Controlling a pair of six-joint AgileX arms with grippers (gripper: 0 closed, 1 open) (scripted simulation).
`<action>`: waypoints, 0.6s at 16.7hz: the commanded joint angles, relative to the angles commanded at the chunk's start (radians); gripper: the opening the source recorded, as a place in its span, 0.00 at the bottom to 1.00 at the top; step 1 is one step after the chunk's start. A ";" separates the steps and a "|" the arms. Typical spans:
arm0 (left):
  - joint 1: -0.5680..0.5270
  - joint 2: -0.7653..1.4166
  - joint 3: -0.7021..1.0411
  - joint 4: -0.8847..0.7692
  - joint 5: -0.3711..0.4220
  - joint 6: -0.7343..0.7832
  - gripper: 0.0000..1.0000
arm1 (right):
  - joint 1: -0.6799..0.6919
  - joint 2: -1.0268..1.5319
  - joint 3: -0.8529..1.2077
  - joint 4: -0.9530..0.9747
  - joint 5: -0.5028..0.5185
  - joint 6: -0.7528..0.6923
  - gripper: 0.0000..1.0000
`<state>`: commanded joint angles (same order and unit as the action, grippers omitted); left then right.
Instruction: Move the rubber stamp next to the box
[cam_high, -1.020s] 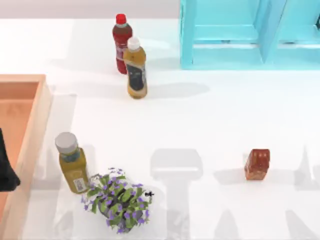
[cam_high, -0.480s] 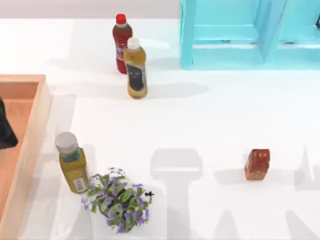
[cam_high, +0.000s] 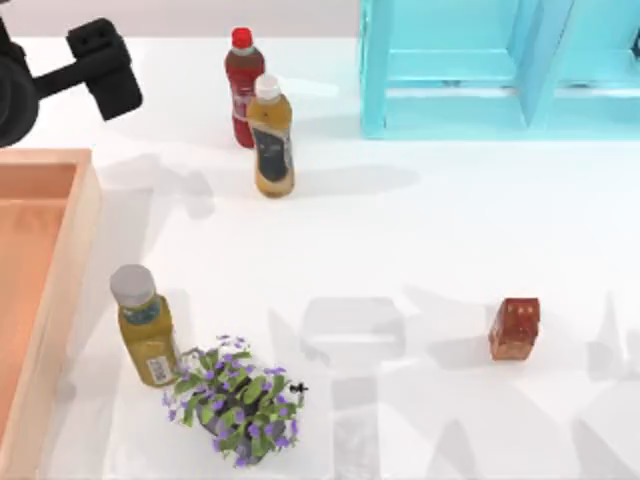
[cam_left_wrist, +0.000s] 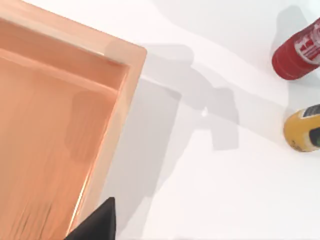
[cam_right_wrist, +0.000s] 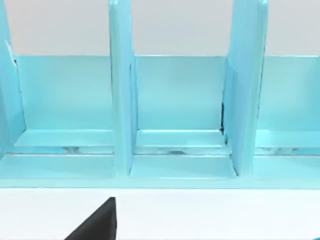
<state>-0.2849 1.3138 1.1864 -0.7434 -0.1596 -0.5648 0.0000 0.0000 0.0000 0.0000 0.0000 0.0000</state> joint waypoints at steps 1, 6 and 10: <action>-0.033 0.100 0.101 -0.059 -0.009 -0.040 1.00 | 0.000 0.000 0.000 0.000 0.000 0.000 1.00; -0.221 0.570 0.600 -0.345 -0.039 -0.222 1.00 | 0.000 0.000 0.000 0.000 0.000 0.000 1.00; -0.383 0.885 0.966 -0.544 -0.047 -0.337 1.00 | 0.000 0.000 0.000 0.000 0.000 0.000 1.00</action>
<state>-0.6675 2.1983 2.1527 -1.2873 -0.2066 -0.9019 0.0000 0.0000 0.0000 0.0000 0.0000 0.0000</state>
